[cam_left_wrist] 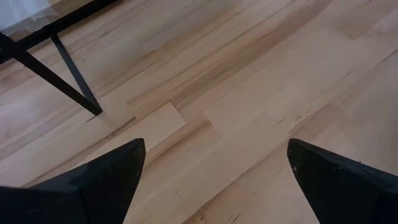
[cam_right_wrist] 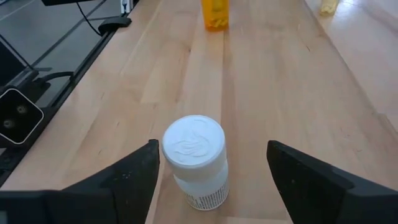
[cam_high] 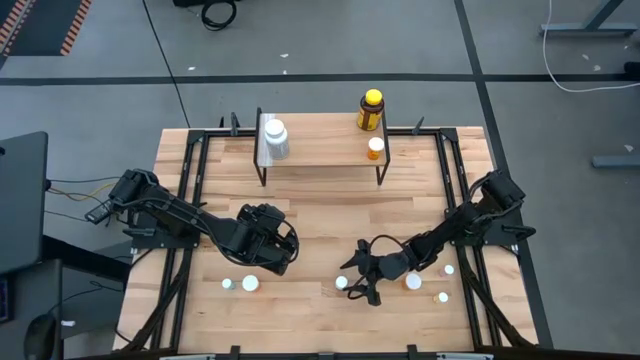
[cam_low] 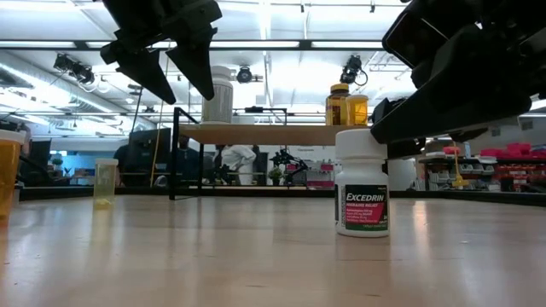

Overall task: Pick and place medicine bottles onto shelf by color
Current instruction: Put the small white medicine bottle on the shelf

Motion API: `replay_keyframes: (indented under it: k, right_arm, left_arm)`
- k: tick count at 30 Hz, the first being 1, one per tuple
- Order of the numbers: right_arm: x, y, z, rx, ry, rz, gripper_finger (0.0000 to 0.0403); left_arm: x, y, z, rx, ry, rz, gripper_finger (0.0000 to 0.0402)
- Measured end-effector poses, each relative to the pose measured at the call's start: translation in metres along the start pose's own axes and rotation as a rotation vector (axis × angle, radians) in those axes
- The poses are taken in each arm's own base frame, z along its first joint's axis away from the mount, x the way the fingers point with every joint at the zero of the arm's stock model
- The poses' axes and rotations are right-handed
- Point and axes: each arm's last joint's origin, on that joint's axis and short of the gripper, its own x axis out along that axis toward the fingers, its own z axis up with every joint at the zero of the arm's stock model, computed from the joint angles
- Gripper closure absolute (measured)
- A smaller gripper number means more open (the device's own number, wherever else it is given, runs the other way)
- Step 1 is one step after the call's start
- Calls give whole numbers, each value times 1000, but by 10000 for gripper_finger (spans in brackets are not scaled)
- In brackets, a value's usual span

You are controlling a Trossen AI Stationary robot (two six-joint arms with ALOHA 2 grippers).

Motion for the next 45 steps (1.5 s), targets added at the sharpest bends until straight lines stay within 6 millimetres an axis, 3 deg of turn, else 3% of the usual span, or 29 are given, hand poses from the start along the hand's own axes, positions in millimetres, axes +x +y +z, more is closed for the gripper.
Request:
replay_keyframes:
  k: [11, 29, 45]
  right_arm:
    - [0, 0, 0, -1, 0, -1, 139]
    - [1, -4, 6, -6, -49, -30, 245]
    - [4, -12, 6, -1, -18, -10, 283]
  left_arm:
    - [0, 0, 0, 0, 0, 0, 2]
    - [0, 0, 0, 0, 0, 0, 2]
    - [0, 0, 0, 1, 1, 0, 2]
